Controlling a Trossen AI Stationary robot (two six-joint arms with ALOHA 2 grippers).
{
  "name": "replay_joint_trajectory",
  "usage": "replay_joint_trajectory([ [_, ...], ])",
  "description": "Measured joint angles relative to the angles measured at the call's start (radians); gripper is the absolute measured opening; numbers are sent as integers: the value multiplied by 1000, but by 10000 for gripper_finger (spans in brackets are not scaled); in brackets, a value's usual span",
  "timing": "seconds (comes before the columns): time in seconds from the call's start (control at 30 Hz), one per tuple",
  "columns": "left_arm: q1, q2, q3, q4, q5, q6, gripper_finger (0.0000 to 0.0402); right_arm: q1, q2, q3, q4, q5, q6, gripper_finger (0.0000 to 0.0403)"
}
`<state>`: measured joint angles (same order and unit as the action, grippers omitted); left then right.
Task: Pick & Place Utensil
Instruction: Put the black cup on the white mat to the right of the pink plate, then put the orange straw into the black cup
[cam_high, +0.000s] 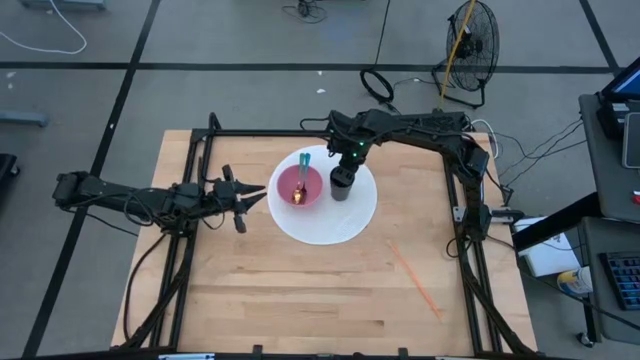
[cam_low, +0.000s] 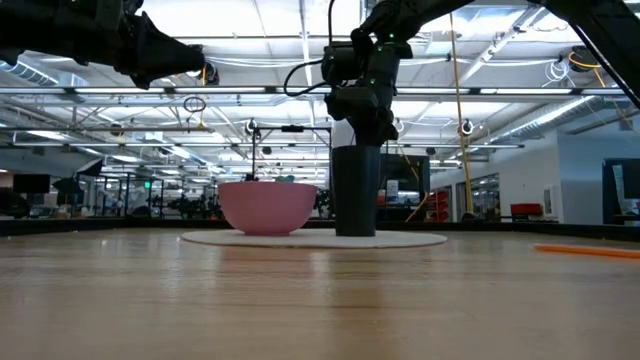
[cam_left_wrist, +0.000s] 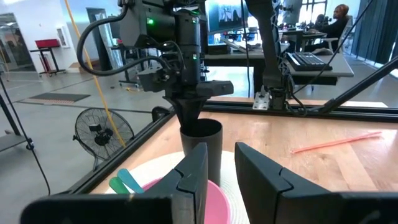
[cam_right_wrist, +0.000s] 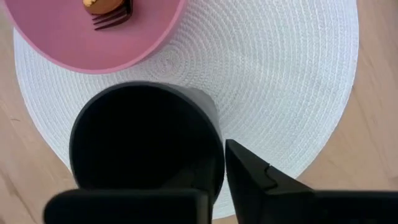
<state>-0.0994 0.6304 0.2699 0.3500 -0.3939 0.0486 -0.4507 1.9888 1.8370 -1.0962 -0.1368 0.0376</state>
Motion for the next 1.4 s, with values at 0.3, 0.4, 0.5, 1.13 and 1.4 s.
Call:
replay_joint_trajectory([
  [0.3, 0, 0, 0, 0, 0, -2, 88, -1, 0, 0, 0, 4, 3, 70],
  [0.4, 0, 0, 0, 0, 0, -2, 88, -2, 0, 0, 0, 4, 0, 75],
  [0.5, 0, 0, 0, 0, 0, -2, 88, -6, 0, 0, 0, 4, 1, 77],
  [1.13, 0, 0, 0, -3, 0, -2, 88, -20, -56, -2, 10, 8, 1, 78],
  [1.4, 0, 0, 0, -5, 0, -2, 88, -19, -123, -1, 13, 49, 1, 82],
])
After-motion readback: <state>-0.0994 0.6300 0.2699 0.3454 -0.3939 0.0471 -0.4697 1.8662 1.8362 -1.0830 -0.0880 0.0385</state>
